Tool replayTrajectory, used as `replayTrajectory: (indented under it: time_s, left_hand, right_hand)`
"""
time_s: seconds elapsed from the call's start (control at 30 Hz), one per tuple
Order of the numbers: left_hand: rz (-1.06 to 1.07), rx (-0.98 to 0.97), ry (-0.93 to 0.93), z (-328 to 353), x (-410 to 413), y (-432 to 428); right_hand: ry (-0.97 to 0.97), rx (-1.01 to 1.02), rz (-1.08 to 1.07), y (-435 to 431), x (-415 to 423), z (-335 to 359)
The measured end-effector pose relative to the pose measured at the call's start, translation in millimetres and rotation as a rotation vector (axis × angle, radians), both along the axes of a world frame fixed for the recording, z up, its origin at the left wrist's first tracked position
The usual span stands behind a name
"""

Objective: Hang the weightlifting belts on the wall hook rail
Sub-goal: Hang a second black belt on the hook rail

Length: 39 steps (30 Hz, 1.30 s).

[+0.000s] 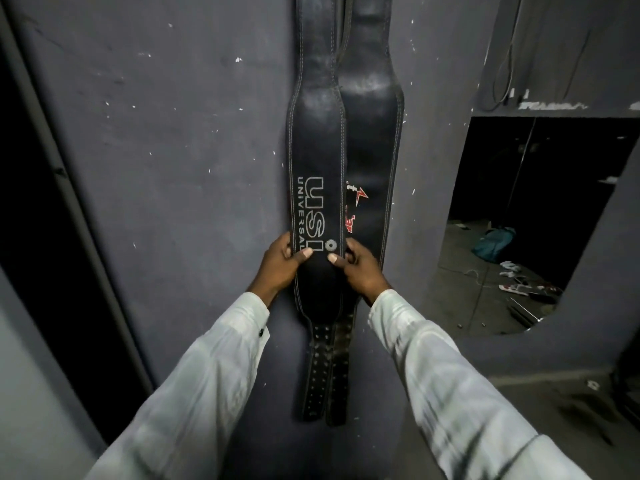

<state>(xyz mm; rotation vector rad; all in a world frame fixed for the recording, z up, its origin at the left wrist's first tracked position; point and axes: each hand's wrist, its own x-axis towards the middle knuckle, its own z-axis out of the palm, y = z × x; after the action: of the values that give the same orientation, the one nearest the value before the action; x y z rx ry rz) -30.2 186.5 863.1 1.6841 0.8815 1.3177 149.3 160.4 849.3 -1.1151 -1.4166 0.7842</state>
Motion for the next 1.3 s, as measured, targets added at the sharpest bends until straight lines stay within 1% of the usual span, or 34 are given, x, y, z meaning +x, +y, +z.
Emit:
replayTrajectory:
  time_s: [0.07, 0.13, 0.23, 0.3, 0.4, 0.47, 0.57, 0.7, 0.83, 0.97, 1.03, 1.2, 1.3]
  left_hand:
    - [0.017, 0.007, -0.002, 1, -2, -1]
    - [-0.007, -0.030, 0.005, -4, -5, -4]
    - [-0.087, -0.121, 0.111, -28, -8, -7]
    - [-0.042, -0.129, 0.132, -47, -7, -10]
    - [0.107, -0.059, 0.146, -54, -2, -5]
    - [0.110, -0.075, 0.136, -54, -4, -2]
    - [0.129, -0.082, 0.146, -57, -7, 2]
    - [0.138, -0.059, 0.150, -58, -7, 11]
    - [0.092, -0.091, 0.136, -60, -7, 19]
    - [0.074, -0.110, 0.117, -66, 0, 22]
    - [0.084, -0.147, 0.144, -71, 2, 24]
    - [0.290, -0.133, 0.328, -86, 7, 16]
    - [0.306, -0.249, 0.301, -101, 12, -9]
  right_hand:
    - [-0.021, 0.011, -0.042, 2, -1, -1]
    - [-0.043, -0.021, -0.014, 2, 2, -6]
    - [-0.088, -0.089, 0.034, 2, 6, -27]
    - [-0.089, -0.067, 0.013, 0, 5, -39]
    - [-0.072, -0.044, -0.018, 4, 1, -40]
    - [-0.085, -0.080, 0.007, 8, 2, -44]
    - [-0.203, -0.146, 0.053, 13, 6, -66]
    - [-0.248, -0.194, 0.058, 23, 10, -100]
    - [-0.291, -0.219, 0.013, 32, 16, -104]
    - [-0.254, -0.224, -0.014, 29, 21, -99]
    - [-0.265, -0.246, -0.014, 36, 27, -100]
    - [-0.349, -0.317, -0.127, 25, 24, -85]
    - [-0.377, -0.334, -0.205, 7, 20, -94]
